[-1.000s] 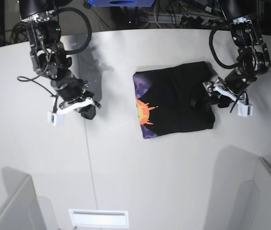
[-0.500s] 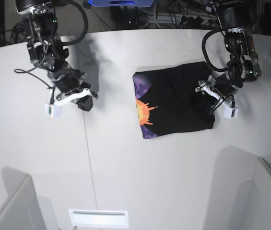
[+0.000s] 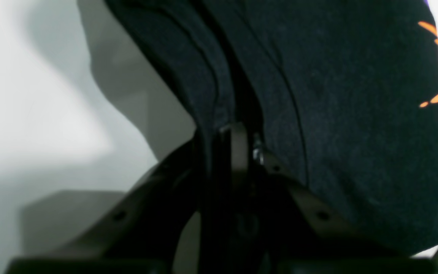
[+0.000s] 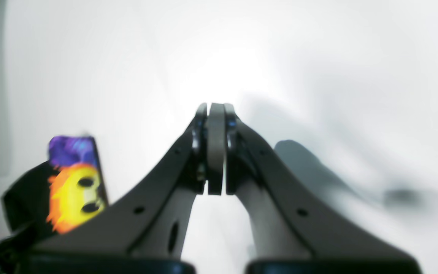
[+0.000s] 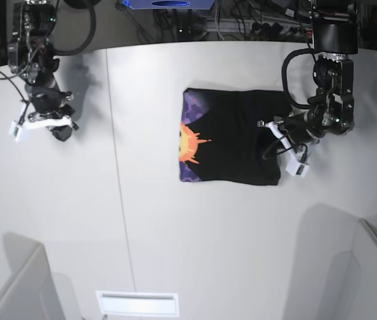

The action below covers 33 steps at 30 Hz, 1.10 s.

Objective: Fold the T-shirt properly
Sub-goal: 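Rotate and drag the folded shirt with the left gripper to square it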

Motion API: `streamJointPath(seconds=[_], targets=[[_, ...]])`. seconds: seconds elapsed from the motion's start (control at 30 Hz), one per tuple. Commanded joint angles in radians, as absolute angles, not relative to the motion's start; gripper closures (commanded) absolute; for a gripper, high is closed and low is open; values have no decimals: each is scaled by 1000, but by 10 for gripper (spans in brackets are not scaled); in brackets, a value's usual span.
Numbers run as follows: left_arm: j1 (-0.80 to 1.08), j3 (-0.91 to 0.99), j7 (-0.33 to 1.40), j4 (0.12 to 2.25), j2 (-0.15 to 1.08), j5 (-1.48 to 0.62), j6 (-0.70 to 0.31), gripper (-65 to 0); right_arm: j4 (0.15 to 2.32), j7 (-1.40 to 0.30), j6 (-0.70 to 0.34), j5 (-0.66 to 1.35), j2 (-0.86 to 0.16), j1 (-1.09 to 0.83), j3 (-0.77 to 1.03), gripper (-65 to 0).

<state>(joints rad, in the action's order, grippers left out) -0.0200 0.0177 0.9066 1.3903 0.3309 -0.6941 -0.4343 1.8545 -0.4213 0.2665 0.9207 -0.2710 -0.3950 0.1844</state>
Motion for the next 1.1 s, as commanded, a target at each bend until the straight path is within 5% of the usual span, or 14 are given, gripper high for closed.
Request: streamJointPath(seconds=[0.0, 0.43, 0.8, 1.07], targets=[[-38, -21, 938, 1402, 352, -680, -437, 0, 1870, -406, 219, 932, -280, -401, 206, 0], [-297, -481, 937, 1400, 444, -599, -446, 0, 1868, -406, 160, 929, -214, -527, 375, 0], [-407, -679, 917, 1402, 404, -346, -698, 0, 1868, -406, 160, 929, -193, -576, 427, 0], [-420, -808, 751, 1386, 363, -148, -698, 0, 1868, -406, 160, 929, -165, -582, 427, 0]])
